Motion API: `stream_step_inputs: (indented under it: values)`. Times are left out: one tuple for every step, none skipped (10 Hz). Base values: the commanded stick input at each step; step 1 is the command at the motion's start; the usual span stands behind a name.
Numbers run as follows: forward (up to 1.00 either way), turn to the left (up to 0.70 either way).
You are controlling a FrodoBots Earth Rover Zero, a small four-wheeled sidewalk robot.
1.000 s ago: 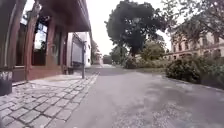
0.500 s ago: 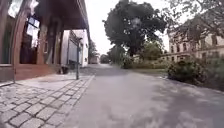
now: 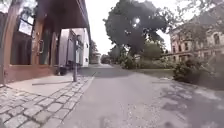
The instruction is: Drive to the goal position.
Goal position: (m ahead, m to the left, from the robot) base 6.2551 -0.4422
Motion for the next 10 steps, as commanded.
stream_step_inputs:
  values:
    - [0.85,-0.33]
    - [0.85,-0.33]
    - [0.85,-0.33]
    - [0.85,-0.18]
    - [0.85,0.01]
    - [0.85,0.01]
    - [0.85,0.01]
    - [0.85,0.01]
    - [0.85,0.01]
    - [0.85,0.01]
